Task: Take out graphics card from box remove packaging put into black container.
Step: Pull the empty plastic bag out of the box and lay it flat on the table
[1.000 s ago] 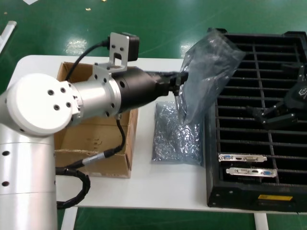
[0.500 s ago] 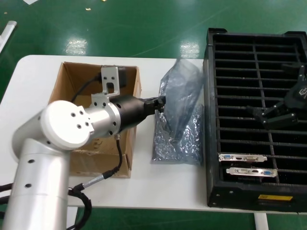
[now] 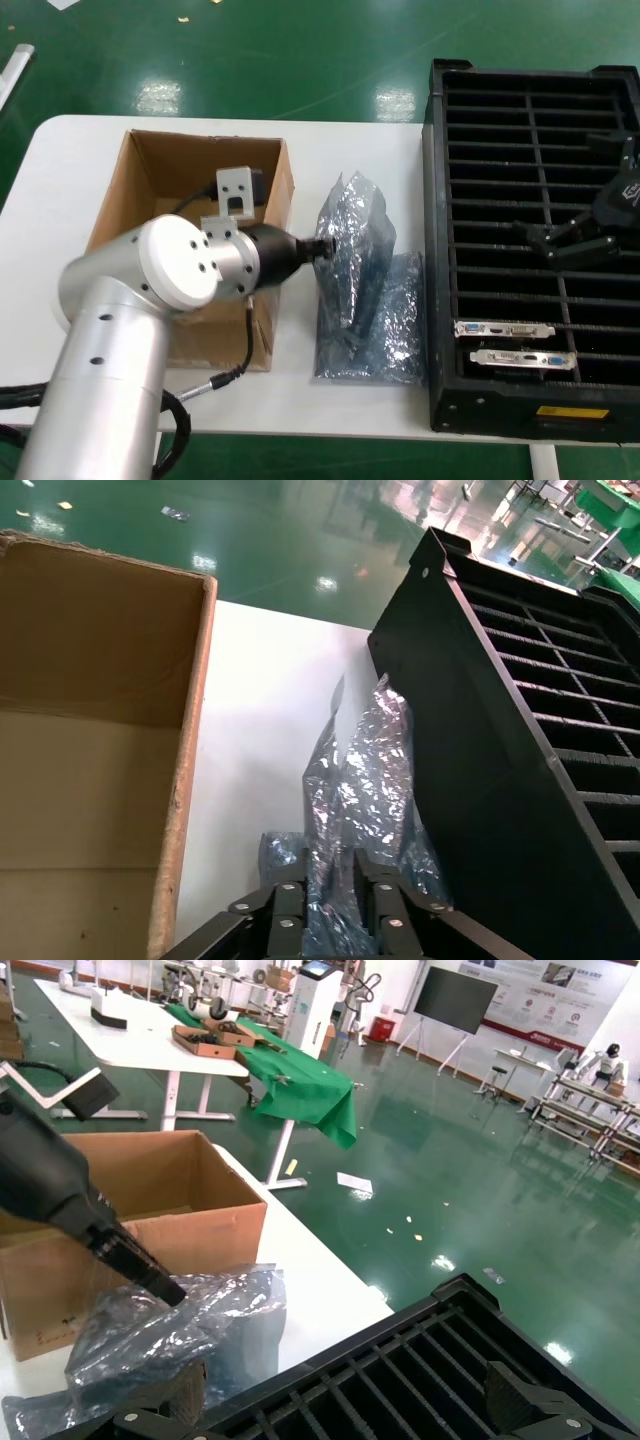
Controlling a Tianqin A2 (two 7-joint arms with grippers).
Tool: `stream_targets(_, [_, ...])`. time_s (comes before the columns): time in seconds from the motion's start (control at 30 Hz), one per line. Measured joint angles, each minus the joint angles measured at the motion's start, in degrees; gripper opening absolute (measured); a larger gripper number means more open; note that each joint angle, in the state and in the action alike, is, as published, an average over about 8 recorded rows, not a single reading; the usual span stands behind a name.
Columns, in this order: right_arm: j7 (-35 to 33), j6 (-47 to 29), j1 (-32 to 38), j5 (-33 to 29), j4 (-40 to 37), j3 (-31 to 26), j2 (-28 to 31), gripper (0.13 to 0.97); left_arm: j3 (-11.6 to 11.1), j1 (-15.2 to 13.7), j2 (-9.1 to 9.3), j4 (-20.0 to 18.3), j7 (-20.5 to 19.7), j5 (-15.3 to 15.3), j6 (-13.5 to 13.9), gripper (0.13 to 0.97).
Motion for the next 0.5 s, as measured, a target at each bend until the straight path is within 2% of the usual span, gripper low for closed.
stream_targets(0.1, [0.00,0.00,0.00,0.00,0.00,0.00,0.00,0.966,-0.42,-0.10,-0.26,-1.95,0.23,-0.64,0.48,0.240])
stream_targets(0.23, [0.00,0.00,0.00,0.00,0.00,0.00,0.00,0.966,-1.08,0.28,-1.00,-7.09,1.05,-2.30,2.51,0.315])
stream_targets(0.37, [0.00,0.00,0.00,0.00,0.00,0.00,0.00,0.966,-1.32,1.10,-2.36,-14.43,2.30,-4.12,5.68,0.391])
stream_targets(0.5, [0.00,0.00,0.00,0.00,0.00,0.00,0.00,0.966,-0.92,2.17,-4.33,-23.02,5.06,-5.68,8.10,0.391])
